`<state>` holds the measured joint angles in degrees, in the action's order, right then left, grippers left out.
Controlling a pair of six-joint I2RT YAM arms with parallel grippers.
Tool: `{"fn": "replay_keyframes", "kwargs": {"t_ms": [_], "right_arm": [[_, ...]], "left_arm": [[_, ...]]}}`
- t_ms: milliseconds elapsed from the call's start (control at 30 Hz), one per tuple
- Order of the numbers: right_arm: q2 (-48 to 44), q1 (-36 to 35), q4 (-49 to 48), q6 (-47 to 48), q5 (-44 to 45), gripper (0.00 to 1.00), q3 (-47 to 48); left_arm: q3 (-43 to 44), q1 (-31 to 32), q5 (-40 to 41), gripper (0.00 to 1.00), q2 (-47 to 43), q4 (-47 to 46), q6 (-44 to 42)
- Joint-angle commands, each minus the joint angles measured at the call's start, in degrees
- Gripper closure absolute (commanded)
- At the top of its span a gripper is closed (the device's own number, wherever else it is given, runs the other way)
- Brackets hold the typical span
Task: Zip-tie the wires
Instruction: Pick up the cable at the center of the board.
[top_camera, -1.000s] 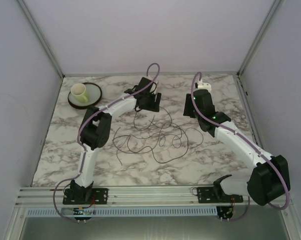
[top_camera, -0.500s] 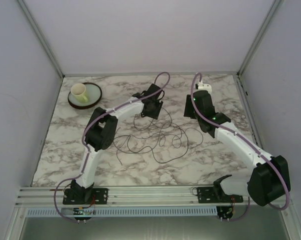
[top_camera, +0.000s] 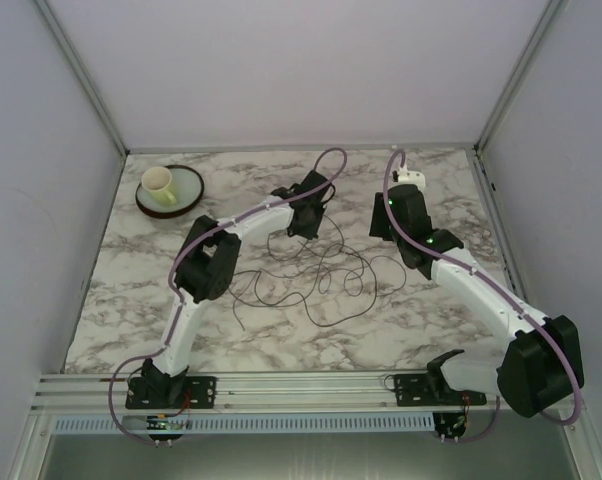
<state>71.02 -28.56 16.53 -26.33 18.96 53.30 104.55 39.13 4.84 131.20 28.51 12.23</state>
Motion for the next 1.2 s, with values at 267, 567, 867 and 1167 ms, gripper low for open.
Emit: {"fn": "replay_keyframes", "kwargs": {"t_ms": [267, 567, 867, 1167], "right_arm": [[-3.1, -0.7, -7.9, 0.5, -7.0, 0.43, -1.8], [-1.7, -1.7, -42.0, 1.2, -25.1, 0.39, -13.7], [13.4, -3.4, -63.1, -0.9, -35.3, 0.37, -7.8], [23.4, -4.1, -75.3, -5.2, -41.9, 0.35, -0.7]], "left_arm": [[-0.1, -1.7, -0.3, 1.0, -6.7, -4.3, 0.3], [6.0, -4.2, -2.0, 1.0, -19.0, -9.5, -0.1], [1.6, -4.3, -7.2, 1.0, -25.6, -13.9, 3.5], [2.3, -4.3, -7.9, 1.0, -27.0, -13.9, 4.4]]}}
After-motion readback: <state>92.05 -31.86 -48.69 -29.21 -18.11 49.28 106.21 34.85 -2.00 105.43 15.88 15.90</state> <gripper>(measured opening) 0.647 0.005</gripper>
